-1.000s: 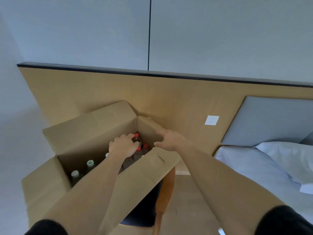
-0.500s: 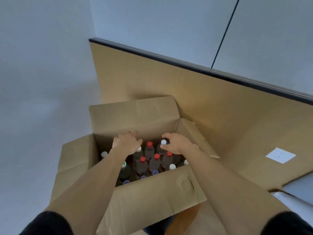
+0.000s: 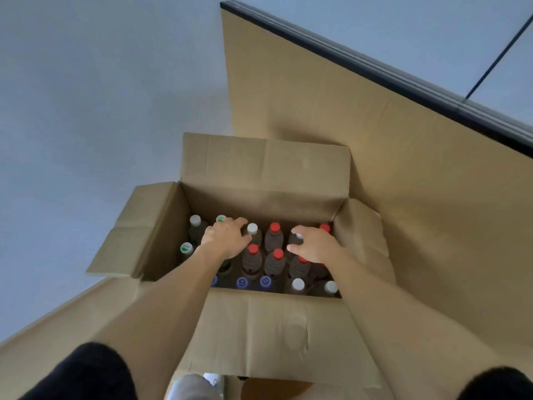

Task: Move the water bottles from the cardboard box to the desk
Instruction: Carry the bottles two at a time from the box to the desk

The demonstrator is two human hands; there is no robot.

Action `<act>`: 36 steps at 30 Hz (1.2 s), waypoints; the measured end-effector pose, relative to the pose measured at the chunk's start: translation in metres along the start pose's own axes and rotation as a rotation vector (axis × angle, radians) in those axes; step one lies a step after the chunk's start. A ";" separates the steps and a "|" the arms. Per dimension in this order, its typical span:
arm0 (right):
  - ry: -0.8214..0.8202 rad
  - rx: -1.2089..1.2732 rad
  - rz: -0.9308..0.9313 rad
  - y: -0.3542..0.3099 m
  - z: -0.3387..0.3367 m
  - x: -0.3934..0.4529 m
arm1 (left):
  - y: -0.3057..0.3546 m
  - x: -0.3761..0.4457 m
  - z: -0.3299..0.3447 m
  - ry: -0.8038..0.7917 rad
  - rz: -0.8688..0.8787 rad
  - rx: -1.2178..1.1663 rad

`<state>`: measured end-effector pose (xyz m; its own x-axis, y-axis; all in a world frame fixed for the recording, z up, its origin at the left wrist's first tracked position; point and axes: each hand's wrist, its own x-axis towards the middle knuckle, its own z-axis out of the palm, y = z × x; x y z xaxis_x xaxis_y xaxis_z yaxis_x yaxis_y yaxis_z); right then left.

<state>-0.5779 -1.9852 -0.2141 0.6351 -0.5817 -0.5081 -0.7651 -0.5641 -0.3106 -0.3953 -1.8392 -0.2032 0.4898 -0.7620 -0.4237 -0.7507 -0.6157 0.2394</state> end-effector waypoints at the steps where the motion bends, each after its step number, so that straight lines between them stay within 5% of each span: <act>1: -0.013 -0.004 -0.011 0.000 0.002 0.003 | -0.002 -0.001 0.000 -0.007 -0.011 -0.001; 18: -0.144 -0.014 0.024 0.004 0.038 0.053 | -0.018 0.047 0.046 -0.125 -0.039 -0.055; 36: -0.087 -0.226 0.044 0.000 0.097 0.101 | -0.028 0.105 0.108 -0.264 0.050 -0.194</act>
<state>-0.5243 -1.9868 -0.3434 0.5831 -0.5615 -0.5871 -0.7423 -0.6620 -0.1041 -0.3706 -1.8801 -0.3488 0.3037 -0.7291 -0.6133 -0.6597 -0.6254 0.4168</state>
